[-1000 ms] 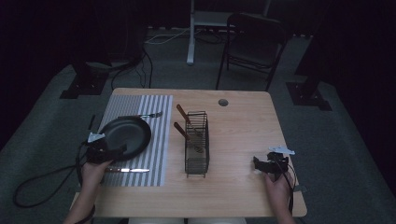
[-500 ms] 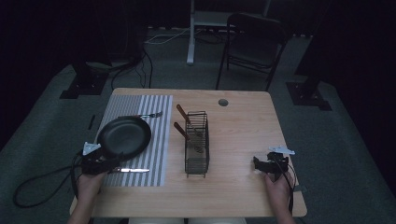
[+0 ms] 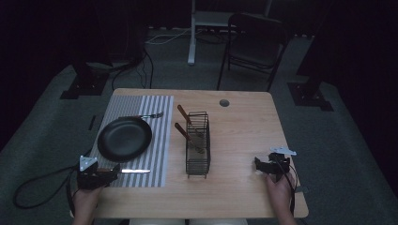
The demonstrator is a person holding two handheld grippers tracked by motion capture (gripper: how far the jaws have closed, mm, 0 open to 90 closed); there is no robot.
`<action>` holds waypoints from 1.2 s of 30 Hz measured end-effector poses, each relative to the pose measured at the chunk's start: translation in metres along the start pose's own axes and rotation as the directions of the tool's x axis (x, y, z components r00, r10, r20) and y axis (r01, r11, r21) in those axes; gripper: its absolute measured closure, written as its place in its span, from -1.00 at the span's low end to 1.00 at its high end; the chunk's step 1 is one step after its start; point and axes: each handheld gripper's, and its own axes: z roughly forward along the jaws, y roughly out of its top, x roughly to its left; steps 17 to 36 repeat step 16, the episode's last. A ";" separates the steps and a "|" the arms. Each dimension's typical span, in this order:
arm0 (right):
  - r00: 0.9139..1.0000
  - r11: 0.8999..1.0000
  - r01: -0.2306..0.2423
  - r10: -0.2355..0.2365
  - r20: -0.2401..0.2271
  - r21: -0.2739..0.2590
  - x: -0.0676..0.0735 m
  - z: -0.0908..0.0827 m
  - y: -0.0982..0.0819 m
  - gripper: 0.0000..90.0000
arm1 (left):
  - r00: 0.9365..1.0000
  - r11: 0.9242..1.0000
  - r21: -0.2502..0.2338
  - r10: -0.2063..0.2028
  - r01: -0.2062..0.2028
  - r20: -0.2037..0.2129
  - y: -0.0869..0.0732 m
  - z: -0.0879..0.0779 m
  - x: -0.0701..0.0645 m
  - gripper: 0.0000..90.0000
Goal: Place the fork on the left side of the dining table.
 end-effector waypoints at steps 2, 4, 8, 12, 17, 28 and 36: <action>1.000 1.000 0.000 0.000 0.000 0.000 0.000 0.000 0.000 -0.73 | 0.999 1.000 -0.017 -0.008 0.008 -0.040 -0.003 -0.003 0.001 -0.80; 1.000 1.000 0.000 0.000 0.000 0.000 0.000 0.000 0.000 -0.73 | 0.997 0.999 -0.029 -0.017 0.015 -0.072 -0.005 -0.006 0.002 -0.80; 1.000 1.000 0.000 0.000 0.000 0.000 0.000 0.000 0.000 -0.73 | 0.994 0.998 -0.041 -0.042 0.038 -0.104 -0.009 -0.009 0.006 -0.80; 1.000 1.000 0.000 0.000 0.000 0.000 0.000 0.000 0.000 -0.73 | 0.994 0.999 -0.022 -0.042 0.040 -0.096 -0.012 -0.007 0.006 -0.80; 1.000 1.000 0.000 0.000 0.000 0.000 0.000 0.000 0.000 -0.73 | 0.995 0.999 -0.024 -0.032 0.030 -0.090 -0.011 -0.008 0.004 -0.80; 1.000 1.000 0.000 0.000 0.000 0.000 0.000 0.000 0.000 -0.73 | 0.995 0.999 -0.024 -0.032 0.030 -0.090 -0.011 -0.008 0.004 -0.80; 1.000 1.000 0.000 0.000 0.000 0.000 0.000 0.000 0.000 -0.73 | 0.995 0.999 -0.024 -0.032 0.030 -0.090 -0.011 -0.008 0.004 -0.80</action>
